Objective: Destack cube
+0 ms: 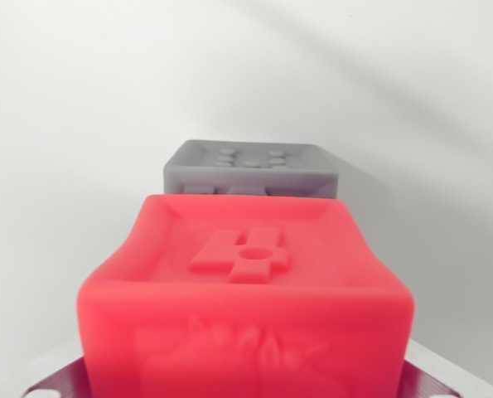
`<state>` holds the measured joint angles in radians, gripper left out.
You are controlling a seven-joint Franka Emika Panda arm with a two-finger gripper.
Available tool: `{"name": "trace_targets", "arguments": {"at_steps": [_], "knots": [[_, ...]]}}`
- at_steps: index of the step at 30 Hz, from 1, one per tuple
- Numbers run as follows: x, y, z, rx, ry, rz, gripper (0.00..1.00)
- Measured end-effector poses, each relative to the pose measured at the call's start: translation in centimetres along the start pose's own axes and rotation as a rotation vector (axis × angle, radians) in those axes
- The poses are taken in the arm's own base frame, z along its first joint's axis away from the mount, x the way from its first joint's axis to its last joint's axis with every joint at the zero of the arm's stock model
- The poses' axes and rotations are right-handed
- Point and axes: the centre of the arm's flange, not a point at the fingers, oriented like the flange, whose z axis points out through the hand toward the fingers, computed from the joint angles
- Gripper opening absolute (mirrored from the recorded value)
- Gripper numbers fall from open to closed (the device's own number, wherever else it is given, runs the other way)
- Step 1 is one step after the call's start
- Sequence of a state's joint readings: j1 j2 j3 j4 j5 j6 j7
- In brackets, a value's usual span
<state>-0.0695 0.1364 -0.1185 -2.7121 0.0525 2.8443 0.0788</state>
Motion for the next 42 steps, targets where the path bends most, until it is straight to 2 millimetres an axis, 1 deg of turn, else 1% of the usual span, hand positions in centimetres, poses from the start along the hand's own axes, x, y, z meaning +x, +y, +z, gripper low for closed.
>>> {"name": "trace_targets", "arguments": {"at_steps": [8,31,35,42], "knots": [[0.0,0.0,-1.6,0.001,0.002,0.000,0.00],[0.0,-0.1,-7.9,0.006,0.008,0.002,0.00],[0.1,-0.5,-8.0,0.004,0.007,0.008,0.00],[0.4,-1.9,-7.8,0.001,0.005,0.012,0.00]]}}
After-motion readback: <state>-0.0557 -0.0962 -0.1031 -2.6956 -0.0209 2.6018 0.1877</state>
